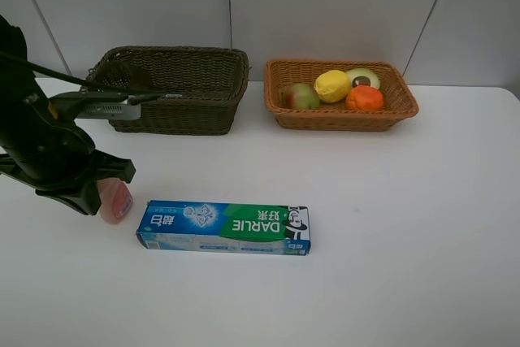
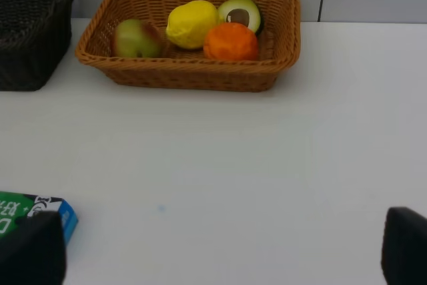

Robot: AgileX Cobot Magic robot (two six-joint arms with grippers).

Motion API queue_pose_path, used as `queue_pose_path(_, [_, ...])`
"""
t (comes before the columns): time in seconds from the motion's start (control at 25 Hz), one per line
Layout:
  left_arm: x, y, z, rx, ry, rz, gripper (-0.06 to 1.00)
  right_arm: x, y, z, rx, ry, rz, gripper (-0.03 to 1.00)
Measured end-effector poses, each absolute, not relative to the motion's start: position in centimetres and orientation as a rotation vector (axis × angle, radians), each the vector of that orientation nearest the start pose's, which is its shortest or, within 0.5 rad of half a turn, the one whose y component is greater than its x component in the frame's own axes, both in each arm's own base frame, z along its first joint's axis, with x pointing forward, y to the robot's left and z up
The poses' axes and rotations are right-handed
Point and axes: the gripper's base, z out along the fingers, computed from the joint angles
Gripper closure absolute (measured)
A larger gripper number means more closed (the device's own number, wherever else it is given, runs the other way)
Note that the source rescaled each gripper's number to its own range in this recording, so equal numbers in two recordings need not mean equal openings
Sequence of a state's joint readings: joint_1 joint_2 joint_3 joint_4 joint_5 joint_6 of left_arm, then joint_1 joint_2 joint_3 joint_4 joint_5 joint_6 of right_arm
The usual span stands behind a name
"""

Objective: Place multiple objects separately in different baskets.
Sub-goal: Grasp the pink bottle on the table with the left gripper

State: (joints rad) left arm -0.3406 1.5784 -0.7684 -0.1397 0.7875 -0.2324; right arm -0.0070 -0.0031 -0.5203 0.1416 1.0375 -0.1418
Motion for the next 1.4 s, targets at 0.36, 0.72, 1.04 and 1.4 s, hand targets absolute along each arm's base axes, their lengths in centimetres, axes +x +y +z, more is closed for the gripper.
queue_pose_path(0.36, [23.0,-9.1,16.5,0.019,3.124,-0.175,0.00,-0.7,1.1,28.5,-0.140,1.986,0.072,-0.03])
queue_pose_path(0.72, [23.1,-9.2,16.5,0.019,3.120,-0.177,-0.05,-0.7,1.1,28.5,-0.140,1.986,0.072,-0.03])
queue_pose_path(1.04, [23.8,-9.3,16.6,0.027,3.034,-0.187,-0.05,-0.7,1.1,28.5,-0.140,1.986,0.072,-0.03])
queue_pose_path(1.4, [25.1,-9.3,16.8,0.063,2.895,-0.188,-0.05,-0.7,1.1,28.5,-0.140,1.986,0.072,-0.03])
